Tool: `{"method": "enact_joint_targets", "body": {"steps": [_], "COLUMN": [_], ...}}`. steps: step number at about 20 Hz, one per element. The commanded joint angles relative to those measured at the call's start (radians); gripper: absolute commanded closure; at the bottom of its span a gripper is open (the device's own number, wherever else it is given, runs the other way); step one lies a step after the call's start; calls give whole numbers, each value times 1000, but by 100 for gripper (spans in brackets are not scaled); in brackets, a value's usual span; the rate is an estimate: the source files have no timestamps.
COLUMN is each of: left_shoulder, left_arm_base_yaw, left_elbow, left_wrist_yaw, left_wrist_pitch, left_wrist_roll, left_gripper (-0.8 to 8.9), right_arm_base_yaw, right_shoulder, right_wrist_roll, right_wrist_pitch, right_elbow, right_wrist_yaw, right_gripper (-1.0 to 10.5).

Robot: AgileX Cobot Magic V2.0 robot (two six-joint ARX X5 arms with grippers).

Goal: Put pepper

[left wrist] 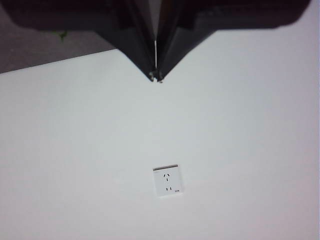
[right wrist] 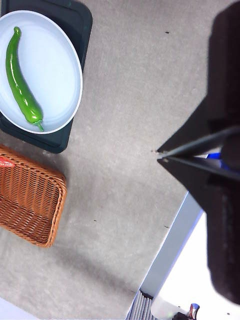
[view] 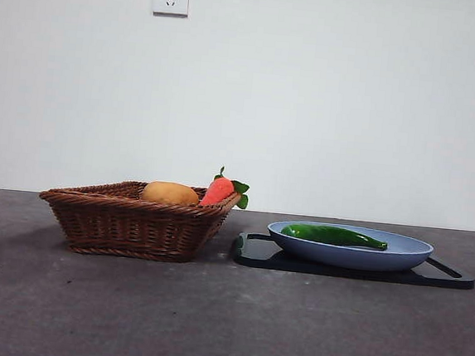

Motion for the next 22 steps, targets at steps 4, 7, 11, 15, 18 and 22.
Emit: {"method": "enact_joint_targets", "body": {"steps": [4, 7, 11, 15, 18, 22], "left_shoulder": [-188, -269, -350, -414, -418, -418], "left_arm_base_yaw": [3, 4, 3, 3, 3, 3], "left_elbow": [-357, -498, -626, -708, -734, -736], "left_wrist_yaw": [6, 6, 5, 5, 6, 6], "left_wrist_pitch": [76, 76, 76, 76, 58, -16], "left_wrist_roll": [-59, -95, -98, -98, -103, -121], "left_gripper": [805, 805, 805, 805, 805, 805], "right_arm_base_yaw": [3, 3, 3, 3, 3, 3], "right_shoulder": [5, 5, 5, 5, 5, 5], "right_wrist_roll": [6, 6, 6, 6, 6, 6], "right_wrist_pitch": [6, 6, 6, 6, 6, 6], "right_elbow": [16, 16, 16, 16, 16, 16], "right_wrist_yaw": [3, 2, 3, 2, 2, 2], "right_gripper": [936, 936, 936, 936, 936, 936]}}
